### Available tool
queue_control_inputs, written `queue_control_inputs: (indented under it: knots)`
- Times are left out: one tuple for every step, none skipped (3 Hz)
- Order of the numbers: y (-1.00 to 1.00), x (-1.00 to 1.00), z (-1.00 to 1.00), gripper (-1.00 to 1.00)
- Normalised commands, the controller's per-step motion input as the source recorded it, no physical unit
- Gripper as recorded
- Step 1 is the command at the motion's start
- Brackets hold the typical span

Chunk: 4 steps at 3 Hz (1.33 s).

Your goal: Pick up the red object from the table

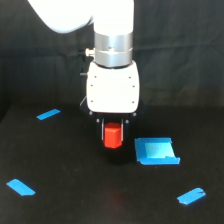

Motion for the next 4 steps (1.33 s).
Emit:
queue_control_inputs:
  knots:
    - [-0.14, 0.06, 0.97, -1.00]
    - [-0.04, 0.16, 0.91, -0.94]
    - [0.02, -0.06, 0.83, -0.92]
    - [0.03, -0.07, 0.63, -1.00]
